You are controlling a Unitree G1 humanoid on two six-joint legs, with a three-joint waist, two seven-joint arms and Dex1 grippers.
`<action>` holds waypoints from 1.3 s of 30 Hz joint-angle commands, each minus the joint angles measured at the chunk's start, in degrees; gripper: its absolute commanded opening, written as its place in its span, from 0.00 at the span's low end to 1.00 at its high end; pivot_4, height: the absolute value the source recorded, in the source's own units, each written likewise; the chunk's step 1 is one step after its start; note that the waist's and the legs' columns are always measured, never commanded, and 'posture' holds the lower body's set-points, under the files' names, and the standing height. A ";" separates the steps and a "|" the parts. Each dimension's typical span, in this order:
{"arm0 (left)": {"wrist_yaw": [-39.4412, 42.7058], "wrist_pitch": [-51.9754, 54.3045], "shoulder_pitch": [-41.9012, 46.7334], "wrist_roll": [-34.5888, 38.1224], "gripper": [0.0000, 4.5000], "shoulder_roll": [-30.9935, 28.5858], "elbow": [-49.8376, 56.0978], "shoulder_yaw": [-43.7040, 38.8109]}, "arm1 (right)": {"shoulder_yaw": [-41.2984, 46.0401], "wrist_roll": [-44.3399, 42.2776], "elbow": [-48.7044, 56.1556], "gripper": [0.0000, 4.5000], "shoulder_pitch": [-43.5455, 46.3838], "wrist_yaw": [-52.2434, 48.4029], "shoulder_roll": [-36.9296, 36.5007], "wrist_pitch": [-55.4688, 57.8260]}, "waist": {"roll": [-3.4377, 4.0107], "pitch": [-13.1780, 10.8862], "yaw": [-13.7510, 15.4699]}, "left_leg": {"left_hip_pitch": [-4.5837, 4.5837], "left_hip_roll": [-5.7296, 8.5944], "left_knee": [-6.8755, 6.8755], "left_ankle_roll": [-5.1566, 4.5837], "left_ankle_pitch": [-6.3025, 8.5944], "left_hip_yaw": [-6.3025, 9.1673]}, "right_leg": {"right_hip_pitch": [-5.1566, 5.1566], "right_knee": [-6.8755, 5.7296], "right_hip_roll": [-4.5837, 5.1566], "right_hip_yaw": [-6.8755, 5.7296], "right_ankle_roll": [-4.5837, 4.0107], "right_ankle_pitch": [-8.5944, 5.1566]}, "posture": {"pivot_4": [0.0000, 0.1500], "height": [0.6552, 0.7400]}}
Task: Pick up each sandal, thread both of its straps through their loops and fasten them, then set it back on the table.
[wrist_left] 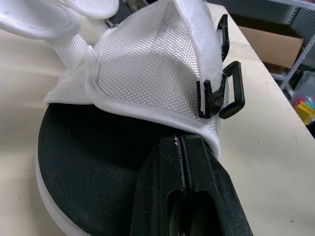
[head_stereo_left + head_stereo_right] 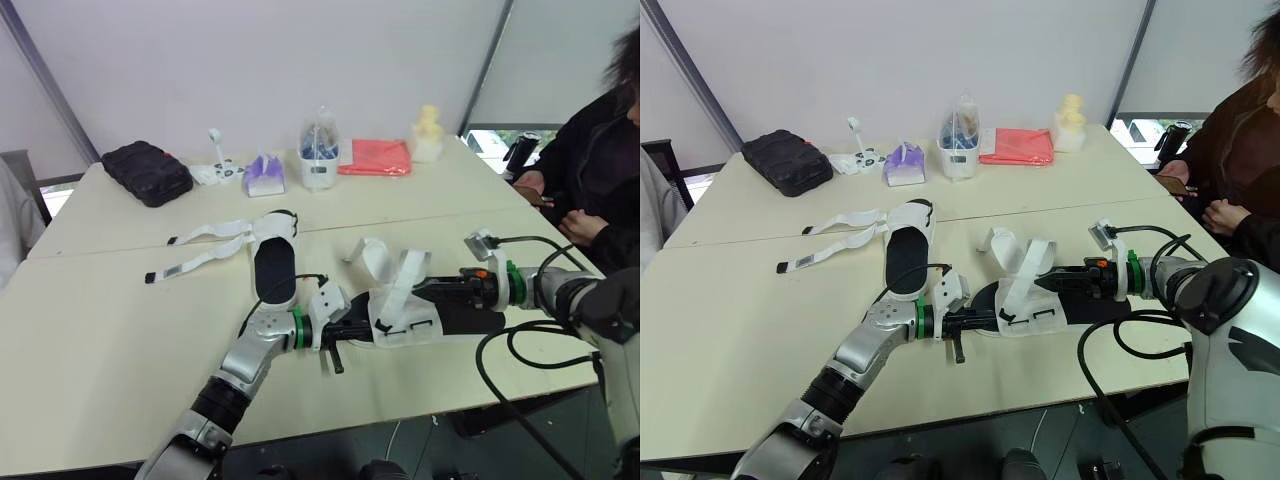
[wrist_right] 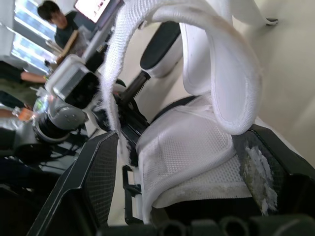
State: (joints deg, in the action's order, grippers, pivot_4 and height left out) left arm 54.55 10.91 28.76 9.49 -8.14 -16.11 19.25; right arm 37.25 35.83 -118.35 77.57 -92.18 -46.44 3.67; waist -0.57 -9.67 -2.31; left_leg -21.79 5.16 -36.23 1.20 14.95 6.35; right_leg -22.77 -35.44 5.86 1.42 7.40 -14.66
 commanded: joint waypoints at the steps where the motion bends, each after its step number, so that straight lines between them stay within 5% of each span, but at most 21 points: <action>1: -0.19 0.54 -0.94 0.11 0.00 0.19 0.70 0.04 | 0.76 0.17 -1.65 0.85 0.85 -0.32 -2.48 -0.68 | 0.00 0.00 0.05 | -0.01 0.00 0.00 0.00 0.00 0.00 | 0.00 0.01 0.00 0.00 0.00 0.00 | 1.00 1.00; 13: -1.00 1.10 -2.45 0.39 0.00 2.32 2.46 1.10 | 0.05 -4.88 -1.65 0.85 -4.26 11.60 -9.39 -31.52 | -0.01 -0.01 -0.14 | 0.02 0.01 0.01 -0.01 0.01 -0.07 | 0.03 0.04 0.01 0.01 0.01 -0.01 | 1.00 1.00; 19: -3.24 2.66 -5.57 0.64 0.00 4.79 5.26 2.04 | 2.96 -16.49 -1.65 0.85 -4.84 39.18 -2.50 -51.03 | -0.06 -0.04 -0.19 | 0.22 -0.03 0.06 -0.01 0.00 -0.13 | 0.16 0.04 0.00 0.08 0.01 -0.01 | 1.00 1.00; 27: -6.40 4.76 -9.87 0.45 0.00 8.32 8.88 4.37 | -1.09 -28.00 -1.09 0.85 0.70 69.15 1.55 -50.74 | -0.09 -0.05 1.20 | 0.16 0.00 0.02 -0.04 0.00 -0.13 | 0.16 0.13 0.03 0.13 0.00 -0.01 | 1.00 1.00; 34: -6.81 5.62 -12.04 0.73 0.00 8.98 10.44 5.79 | -10.00 -31.15 28.43 0.85 -5.36 80.82 7.06 -48.46 | 0.01 0.01 1.45 | 0.14 0.00 0.00 -0.05 -0.01 -0.10 | 0.10 0.05 0.00 0.15 -0.01 -0.02 | 1.00 1.00; 39: -6.87 5.33 -11.25 0.88 0.00 8.42 9.84 4.88 | -11.40 -47.23 74.78 0.85 -24.43 69.84 15.98 -14.67 | 0.09 0.11 1.68 | 0.16 -0.09 -0.08 -0.05 -0.02 -0.05 | 0.11 -0.08 -0.06 0.12 0.00 -0.01 | 1.00 1.00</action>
State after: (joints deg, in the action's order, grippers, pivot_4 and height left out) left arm 47.29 16.11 17.41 9.82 0.18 -6.69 23.47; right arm 26.88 -5.27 -57.97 56.45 -18.75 -31.20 -22.93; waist -0.47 -9.55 -0.64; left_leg -21.66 5.06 -36.32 1.15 14.93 6.39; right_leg -22.66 -35.52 5.80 1.52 7.41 -14.67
